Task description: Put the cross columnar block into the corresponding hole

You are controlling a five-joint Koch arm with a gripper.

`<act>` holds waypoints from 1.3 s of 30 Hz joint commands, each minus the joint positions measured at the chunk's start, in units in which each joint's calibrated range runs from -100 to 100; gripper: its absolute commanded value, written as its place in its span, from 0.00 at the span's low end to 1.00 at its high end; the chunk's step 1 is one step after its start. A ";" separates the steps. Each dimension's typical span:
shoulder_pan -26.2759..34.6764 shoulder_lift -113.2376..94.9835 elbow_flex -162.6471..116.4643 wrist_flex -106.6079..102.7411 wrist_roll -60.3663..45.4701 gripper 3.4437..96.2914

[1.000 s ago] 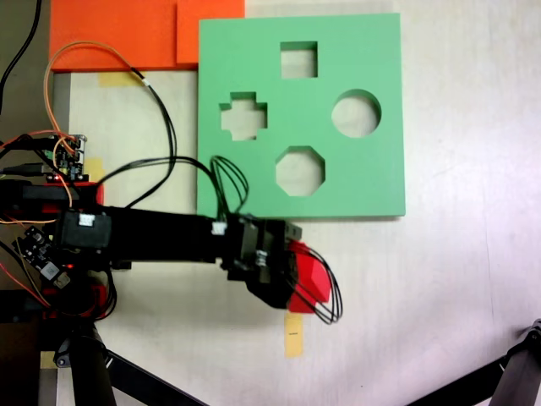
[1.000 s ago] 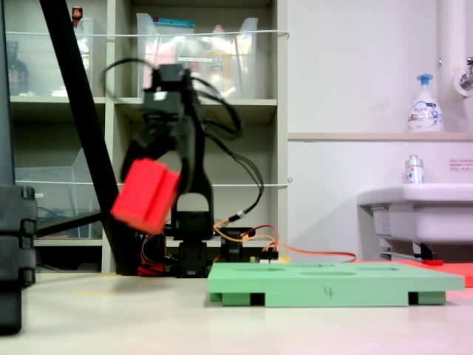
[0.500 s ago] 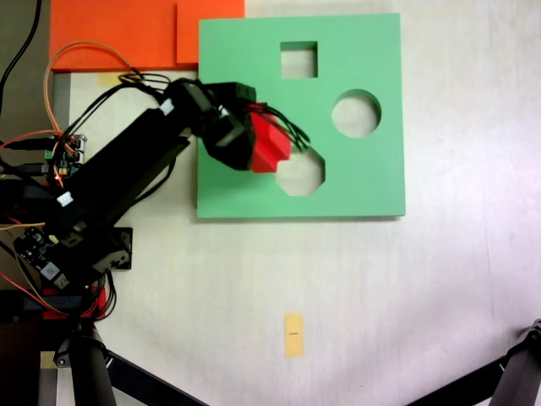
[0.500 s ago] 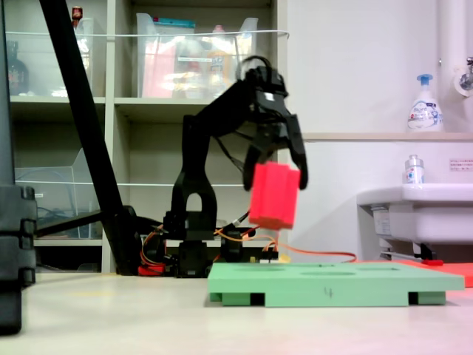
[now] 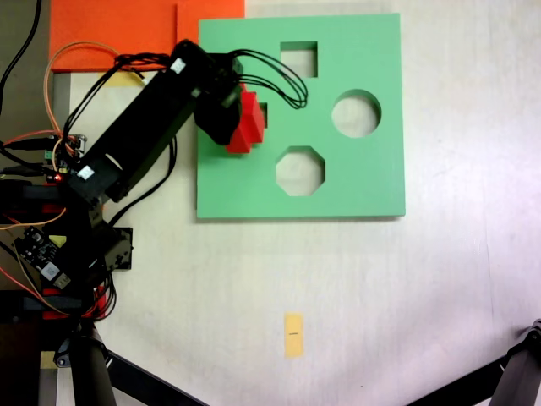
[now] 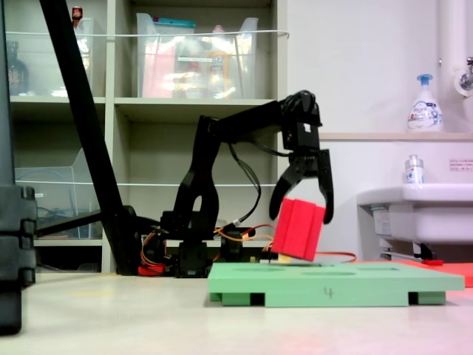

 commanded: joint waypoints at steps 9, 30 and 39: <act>1.22 3.64 3.53 -1.47 0.39 0.31; 2.88 10.34 9.91 -1.47 1.37 0.31; 3.08 16.21 13.30 -1.47 1.37 0.31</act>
